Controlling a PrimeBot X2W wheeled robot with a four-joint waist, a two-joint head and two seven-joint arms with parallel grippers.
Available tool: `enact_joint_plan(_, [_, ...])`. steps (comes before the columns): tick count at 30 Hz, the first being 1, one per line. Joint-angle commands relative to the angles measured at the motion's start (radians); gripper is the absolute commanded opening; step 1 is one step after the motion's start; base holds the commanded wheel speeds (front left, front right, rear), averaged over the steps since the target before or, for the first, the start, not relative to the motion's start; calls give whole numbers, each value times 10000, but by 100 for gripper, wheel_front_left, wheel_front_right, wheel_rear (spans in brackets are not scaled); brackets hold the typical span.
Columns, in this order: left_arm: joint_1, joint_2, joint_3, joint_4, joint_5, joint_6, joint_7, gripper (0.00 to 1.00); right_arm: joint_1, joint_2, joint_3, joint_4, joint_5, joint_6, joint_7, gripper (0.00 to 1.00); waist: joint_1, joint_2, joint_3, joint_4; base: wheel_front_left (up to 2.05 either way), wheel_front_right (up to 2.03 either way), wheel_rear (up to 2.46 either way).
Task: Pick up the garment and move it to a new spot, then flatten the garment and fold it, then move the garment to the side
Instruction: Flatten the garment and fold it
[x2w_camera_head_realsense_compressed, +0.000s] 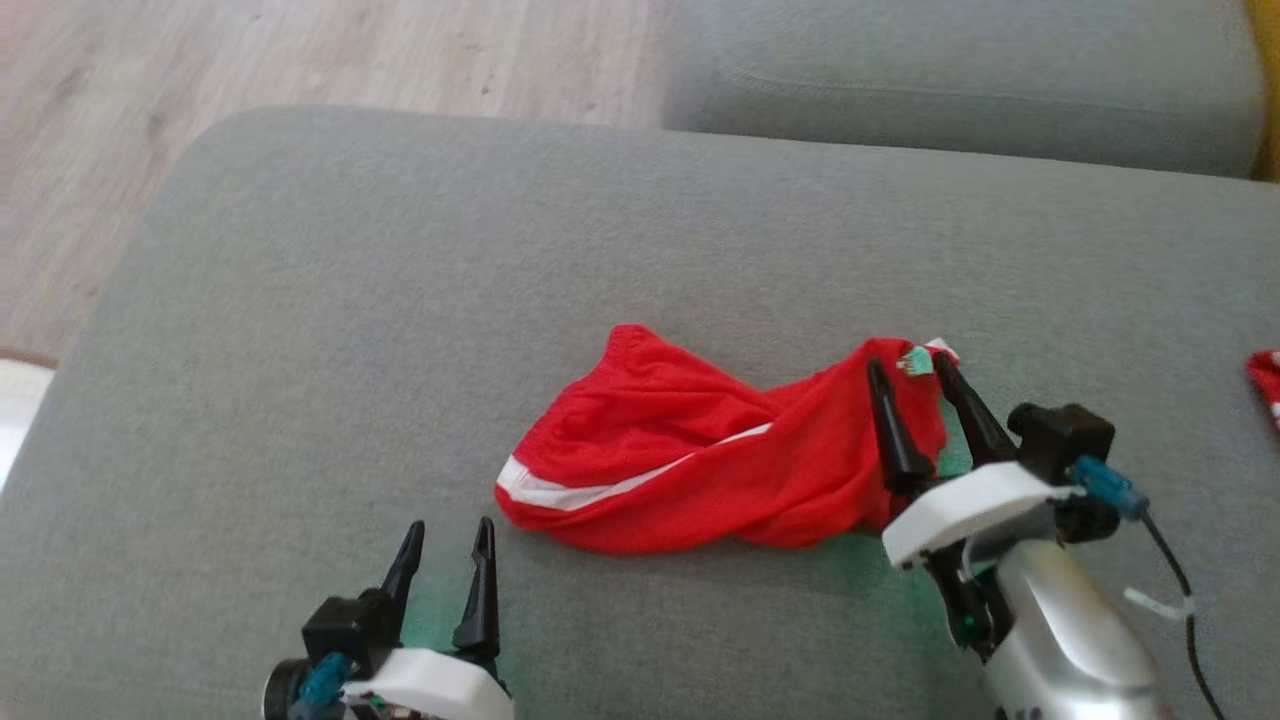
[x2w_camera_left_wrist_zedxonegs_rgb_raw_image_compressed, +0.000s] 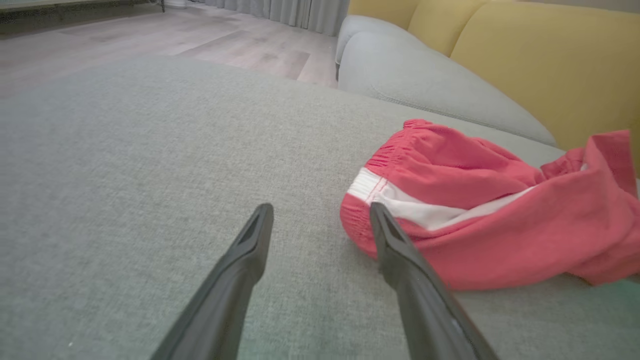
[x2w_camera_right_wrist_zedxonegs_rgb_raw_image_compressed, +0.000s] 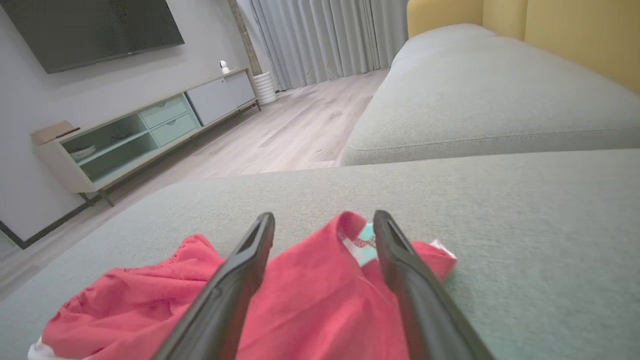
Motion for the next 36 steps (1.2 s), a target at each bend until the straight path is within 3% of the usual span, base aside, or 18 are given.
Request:
enact_joint_plan(1, [-400, -8, 236, -305, -159, -21, -123, 100, -568, 25, 314, 118, 316, -7, -38, 100, -1, -1, 174, 213, 0, 0, 0])
enact_joint_plan(6, [-499, -10, -61, -442, -340, 106, -124, 100, -1063, 1, 468, 922, 931, -7, -38, 100, -1, -1, 406, 458, 0, 0, 0])
enact_joint_plan(16, [-613, -11, -152, -612, -365, 212, -124, 100, -1260, -1, 600, 1109, 1443, -7, -38, 100, -1, -1, 565, 495, 0, 0, 0])
enact_joint_plan(18, [-628, -12, -174, -624, -351, 212, -124, 100, -1353, 4, 622, 1076, 1558, -7, -38, 78, -1, -1, 571, 492, 0, 0, 0])
enact_joint_plan(19, [-631, -12, -188, -628, -352, 215, -124, 100, -1375, 8, 630, 1060, 1635, -7, -38, 45, -1, -1, 569, 495, 0, 0, 0])
enact_joint_plan(20, [-630, -12, -200, -627, -353, 216, -124, 100, -1384, 10, 634, 1034, 1681, -7, -38, 0, -1, -1, 562, 498, 0, 0, 0])
enact_joint_plan(26, [-420, -12, 22, -529, -348, 243, -124, 100, -894, -62, 459, 398, 1853, -7, -38, 0, -1, -1, 269, 146, 0, 0, 0])
enact_joint_plan(36, [-100, -12, 602, -424, -277, 143, -124, 100, 1001, -831, 155, -994, 2257, -7, -38, 0, -1, -1, -297, -841, 0, 0, 0])
